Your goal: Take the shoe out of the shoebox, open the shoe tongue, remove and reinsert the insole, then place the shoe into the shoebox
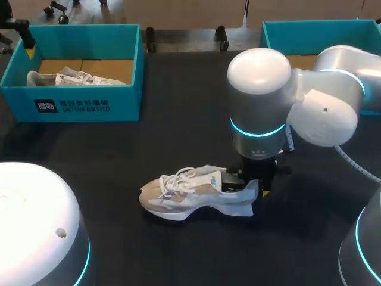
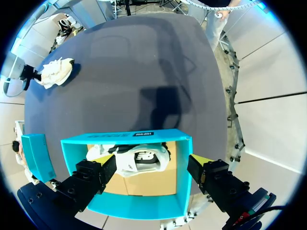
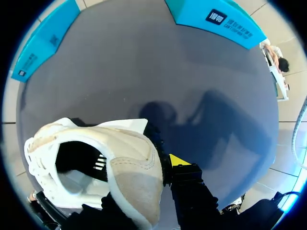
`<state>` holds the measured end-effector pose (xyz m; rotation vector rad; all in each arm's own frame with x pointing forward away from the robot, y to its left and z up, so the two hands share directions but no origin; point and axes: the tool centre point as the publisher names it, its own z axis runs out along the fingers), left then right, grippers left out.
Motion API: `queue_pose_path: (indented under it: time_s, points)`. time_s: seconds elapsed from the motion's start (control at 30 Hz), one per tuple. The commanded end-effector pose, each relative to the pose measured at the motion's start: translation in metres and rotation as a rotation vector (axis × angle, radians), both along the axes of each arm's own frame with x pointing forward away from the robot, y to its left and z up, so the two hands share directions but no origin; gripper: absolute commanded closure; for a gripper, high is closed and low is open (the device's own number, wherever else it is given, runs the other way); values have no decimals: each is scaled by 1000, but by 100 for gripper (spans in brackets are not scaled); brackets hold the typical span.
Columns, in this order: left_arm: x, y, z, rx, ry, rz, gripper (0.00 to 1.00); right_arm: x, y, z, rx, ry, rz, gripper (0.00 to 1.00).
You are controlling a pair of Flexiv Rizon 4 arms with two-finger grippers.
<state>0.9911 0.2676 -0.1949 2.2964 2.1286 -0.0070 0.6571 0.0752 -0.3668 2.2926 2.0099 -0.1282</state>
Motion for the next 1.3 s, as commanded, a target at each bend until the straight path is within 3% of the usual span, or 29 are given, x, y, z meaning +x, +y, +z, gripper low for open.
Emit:
queue_pose_path:
  time_s: [0.03,0.4,0.53,0.57,0.6,0.8,0.97,1.17,1.3]
  points:
    - [-1,0,0,2,-2,-1,0,8,4,-16,7,7,-2,100]
    - [-1,0,0,2,-2,-1,0,14,6,-26,44,-6,13,98]
    - [-1,0,0,2,-2,-1,0,14,5,-25,55,19,4,61]
    - [-1,0,0,2,-2,-1,0,14,4,-25,52,28,-2,34]
    - [-1,0,0,2,-2,-1,0,13,3,-23,55,26,-1,0]
    - [-1,0,0,2,-2,-1,0,10,2,-3,97,49,4,0]
    - [-1,0,0,2,-2,-1,0,7,-4,28,192,42,39,0]
    - [-1,0,0,2,-2,-1,0,6,-19,67,435,-70,207,0]
    - [-1,0,0,2,-2,-1,0,12,-26,82,613,-137,395,0]
